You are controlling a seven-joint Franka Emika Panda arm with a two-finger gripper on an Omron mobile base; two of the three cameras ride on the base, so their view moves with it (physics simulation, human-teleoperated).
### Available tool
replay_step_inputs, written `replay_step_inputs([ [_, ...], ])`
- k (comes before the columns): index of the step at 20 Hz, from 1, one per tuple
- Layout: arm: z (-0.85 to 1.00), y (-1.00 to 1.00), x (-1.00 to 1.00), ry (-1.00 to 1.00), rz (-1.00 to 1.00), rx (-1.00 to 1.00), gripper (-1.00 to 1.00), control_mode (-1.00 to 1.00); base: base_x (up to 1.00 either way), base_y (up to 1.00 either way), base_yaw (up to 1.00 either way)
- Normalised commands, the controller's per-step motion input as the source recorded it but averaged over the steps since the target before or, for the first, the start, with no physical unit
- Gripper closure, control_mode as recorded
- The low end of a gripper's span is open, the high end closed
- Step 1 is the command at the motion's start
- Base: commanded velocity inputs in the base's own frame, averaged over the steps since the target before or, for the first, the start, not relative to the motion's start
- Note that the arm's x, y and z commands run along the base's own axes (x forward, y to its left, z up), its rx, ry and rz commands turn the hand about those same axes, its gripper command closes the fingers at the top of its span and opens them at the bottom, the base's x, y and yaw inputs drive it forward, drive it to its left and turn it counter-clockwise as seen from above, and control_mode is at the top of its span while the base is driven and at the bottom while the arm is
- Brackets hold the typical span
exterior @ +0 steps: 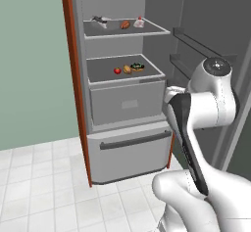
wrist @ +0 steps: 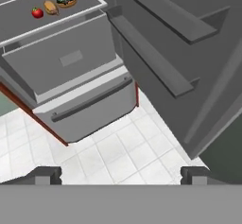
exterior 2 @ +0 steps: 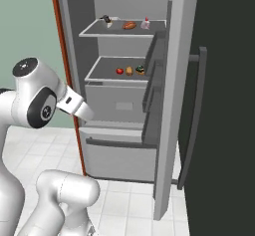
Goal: Place the tupperware on the top shelf of the fridge. Make space for the tupperware among the existing items by rearranging them on the shelves if needed. Close the fridge door when finished.
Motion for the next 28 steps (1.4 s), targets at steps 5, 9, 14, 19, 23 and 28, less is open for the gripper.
replay_step_inputs([
  [5, 0.00, -0.61, -0.65, -0.01, -0.21, 0.02, -1.00, -1.00, 0.00, 0.00, 0.00],
  [9, -0.02, -0.92, -0.26, -0.09, -0.14, 0.08, -1.00, -1.00, 0.00, 0.00, 0.00],
  [14, -0.04, -0.85, -0.16, -0.12, -0.08, 0.07, -1.00, -1.00, 0.00, 0.00, 0.00],
  [19, 0.00, -0.99, -0.02, -0.13, -0.02, 0.18, -1.00, -1.00, 0.00, 0.00, 0.00],
  [23, 0.00, -1.00, 0.00, -0.08, 0.00, 0.29, -1.00, -1.00, 0.00, 0.00, 0.00],
  [28, 0.00, -1.00, 0.00, -0.04, 0.00, 0.25, -1.00, -1.00, 0.00, 0.00, 0.00],
])
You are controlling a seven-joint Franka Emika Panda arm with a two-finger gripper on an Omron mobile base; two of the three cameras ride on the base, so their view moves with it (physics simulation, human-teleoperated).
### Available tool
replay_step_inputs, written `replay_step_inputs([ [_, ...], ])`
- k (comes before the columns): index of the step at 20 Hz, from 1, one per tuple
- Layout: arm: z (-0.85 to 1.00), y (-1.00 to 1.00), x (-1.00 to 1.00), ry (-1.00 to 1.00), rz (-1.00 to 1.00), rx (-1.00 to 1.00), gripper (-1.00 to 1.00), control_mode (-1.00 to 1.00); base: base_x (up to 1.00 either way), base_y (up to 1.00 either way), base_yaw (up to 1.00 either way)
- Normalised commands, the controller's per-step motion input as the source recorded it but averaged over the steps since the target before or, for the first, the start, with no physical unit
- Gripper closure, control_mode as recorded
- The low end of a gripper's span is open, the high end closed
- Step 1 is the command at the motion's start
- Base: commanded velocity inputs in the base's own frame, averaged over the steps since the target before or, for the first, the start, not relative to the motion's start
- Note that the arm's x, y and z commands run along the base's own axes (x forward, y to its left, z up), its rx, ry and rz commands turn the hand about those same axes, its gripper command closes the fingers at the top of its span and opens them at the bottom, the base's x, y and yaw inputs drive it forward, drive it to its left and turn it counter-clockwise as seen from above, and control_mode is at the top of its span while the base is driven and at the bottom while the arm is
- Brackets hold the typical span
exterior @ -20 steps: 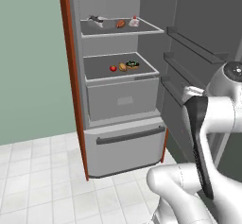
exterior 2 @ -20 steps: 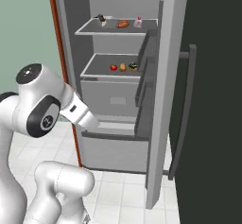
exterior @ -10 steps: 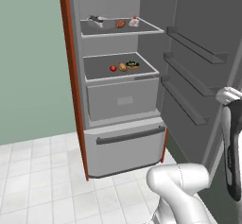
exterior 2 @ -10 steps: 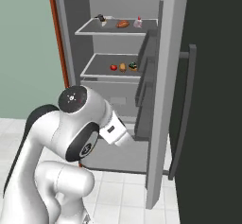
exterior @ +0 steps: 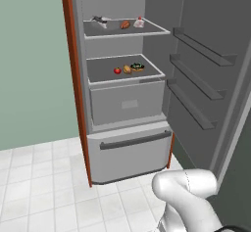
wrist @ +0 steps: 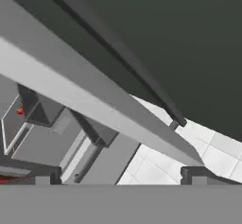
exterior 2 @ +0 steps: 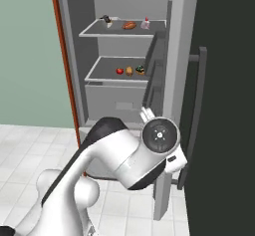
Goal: Place the tupperware on the top shelf of the fridge. Make space for the tupperware among the existing items by rearranging them on the shelves if needed. Close the fridge door when finished.
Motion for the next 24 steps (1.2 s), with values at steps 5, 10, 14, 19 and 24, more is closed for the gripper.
replay_step_inputs([
  [5, 0.00, -0.97, 0.06, -0.01, 0.00, 0.24, -1.00, -1.00, 0.00, 0.00, 0.00],
  [10, 0.00, -0.86, 0.38, 0.00, 0.00, 0.26, -1.00, -1.00, 0.00, 0.00, 0.00],
  [14, -0.05, -0.56, 0.66, 0.00, 0.01, 0.24, -1.00, -1.00, 0.00, 0.00, 0.00],
  [19, -0.40, -0.31, 0.59, 0.00, 0.02, 0.17, -1.00, -1.00, 0.00, 0.00, 0.00],
  [24, -0.67, -0.09, 0.44, 0.00, 0.03, 0.13, -1.00, -1.00, 0.00, 0.00, 0.00],
])
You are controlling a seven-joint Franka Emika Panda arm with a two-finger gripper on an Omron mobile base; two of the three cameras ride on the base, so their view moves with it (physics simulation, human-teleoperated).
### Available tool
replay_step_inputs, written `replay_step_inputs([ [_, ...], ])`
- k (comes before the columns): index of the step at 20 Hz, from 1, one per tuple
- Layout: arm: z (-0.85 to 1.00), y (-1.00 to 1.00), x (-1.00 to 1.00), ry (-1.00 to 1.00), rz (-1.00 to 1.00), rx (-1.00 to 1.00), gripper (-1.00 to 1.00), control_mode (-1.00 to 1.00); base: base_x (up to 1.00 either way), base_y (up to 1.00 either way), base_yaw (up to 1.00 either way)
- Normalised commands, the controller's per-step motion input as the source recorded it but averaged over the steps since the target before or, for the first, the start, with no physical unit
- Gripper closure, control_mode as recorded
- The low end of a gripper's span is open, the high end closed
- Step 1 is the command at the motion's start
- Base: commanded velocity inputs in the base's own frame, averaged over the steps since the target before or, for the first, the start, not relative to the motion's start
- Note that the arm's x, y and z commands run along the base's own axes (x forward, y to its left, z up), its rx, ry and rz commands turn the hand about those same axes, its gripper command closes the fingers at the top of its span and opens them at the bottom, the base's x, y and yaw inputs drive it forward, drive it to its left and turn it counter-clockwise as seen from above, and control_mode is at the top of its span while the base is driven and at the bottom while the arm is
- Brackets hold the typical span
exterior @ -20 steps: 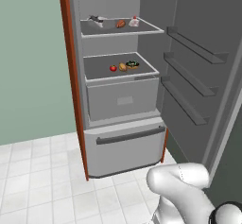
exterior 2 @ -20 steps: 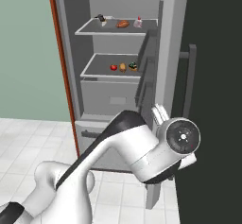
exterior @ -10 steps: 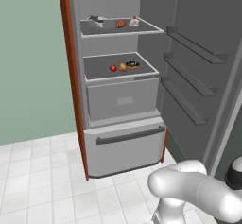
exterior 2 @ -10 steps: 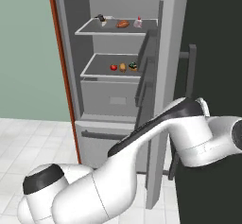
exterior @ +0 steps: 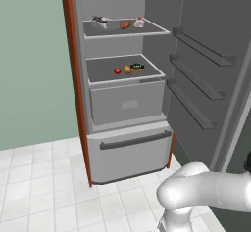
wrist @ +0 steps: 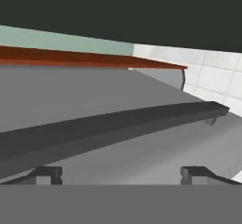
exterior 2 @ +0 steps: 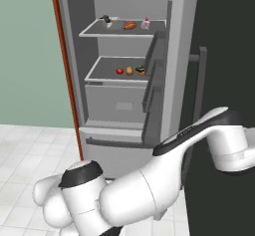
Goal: Place the tupperware on the top shelf of the fridge. Make space for the tupperware among the existing items by rearranging them on the shelves if needed. Close the fridge door when finished.
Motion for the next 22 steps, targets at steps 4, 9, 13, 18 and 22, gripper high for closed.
replay_step_inputs([
  [4, -0.70, 0.00, 0.44, 0.00, 0.03, 0.13, -1.00, -1.00, 0.00, 0.00, 0.00],
  [9, -0.57, 0.05, 0.45, 0.00, 0.02, 0.06, -1.00, -1.00, 0.00, 0.00, 0.00],
  [13, -0.36, 0.21, 0.59, 0.00, 0.00, 0.02, -1.00, -1.00, 0.00, 0.00, 0.00],
  [18, -0.34, 0.44, 0.67, 0.00, 0.01, 0.00, -1.00, -1.00, 0.00, 0.00, 0.00],
  [22, -0.35, 0.52, 0.55, 0.00, 0.04, 0.00, -1.00, -1.00, 0.00, 0.00, 0.00],
])
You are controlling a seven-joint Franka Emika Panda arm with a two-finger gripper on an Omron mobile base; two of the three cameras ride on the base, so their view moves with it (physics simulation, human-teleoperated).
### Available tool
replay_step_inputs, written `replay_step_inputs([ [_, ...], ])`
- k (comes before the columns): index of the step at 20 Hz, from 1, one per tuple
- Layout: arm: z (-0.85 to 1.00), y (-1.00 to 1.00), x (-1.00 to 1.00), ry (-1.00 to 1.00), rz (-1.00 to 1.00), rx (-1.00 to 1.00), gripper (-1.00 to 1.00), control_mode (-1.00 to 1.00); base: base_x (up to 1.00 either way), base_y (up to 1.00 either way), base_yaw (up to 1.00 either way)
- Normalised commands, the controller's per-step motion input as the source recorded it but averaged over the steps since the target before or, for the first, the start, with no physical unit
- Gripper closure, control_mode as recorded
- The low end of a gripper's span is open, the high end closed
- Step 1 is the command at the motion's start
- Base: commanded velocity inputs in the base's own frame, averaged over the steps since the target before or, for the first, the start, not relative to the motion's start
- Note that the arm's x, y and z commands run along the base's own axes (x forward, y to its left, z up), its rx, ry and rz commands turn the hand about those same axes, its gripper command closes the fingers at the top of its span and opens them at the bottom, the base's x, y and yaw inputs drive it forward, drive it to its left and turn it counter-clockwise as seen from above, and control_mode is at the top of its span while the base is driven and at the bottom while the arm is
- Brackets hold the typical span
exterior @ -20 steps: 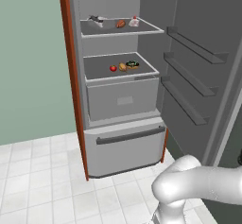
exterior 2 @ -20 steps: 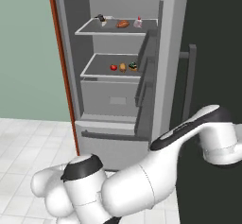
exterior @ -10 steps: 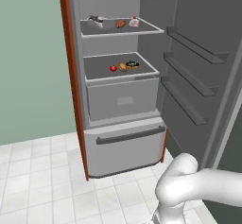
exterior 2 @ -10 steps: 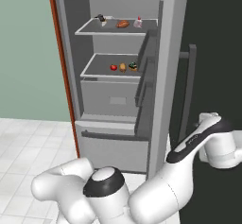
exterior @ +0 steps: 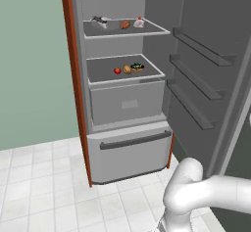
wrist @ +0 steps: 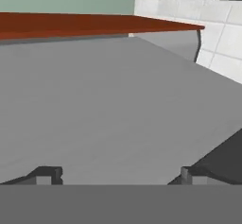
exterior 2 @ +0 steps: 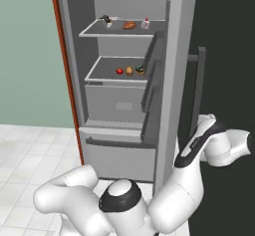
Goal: Place the tupperware on the top shelf of the fridge. Make space for the tupperware among the existing items by rearranging them on the shelves if needed. Close the fridge door when finished.
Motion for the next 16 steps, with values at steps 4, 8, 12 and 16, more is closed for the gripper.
replay_step_inputs([
  [4, -0.29, 0.64, 0.11, -0.01, 0.12, 0.10, -1.00, -1.00, 0.00, 0.00, 0.00],
  [8, -0.32, 0.99, 0.00, -0.04, 0.18, 0.13, -1.00, -1.00, 0.00, 0.00, 0.00],
  [12, -0.15, 1.00, 0.24, -0.06, 0.15, 0.13, -1.00, -1.00, 0.00, 0.00, 0.00],
  [16, 0.00, 1.00, 0.59, -0.05, 0.11, 0.11, -1.00, -1.00, 0.00, 0.00, 0.00],
])
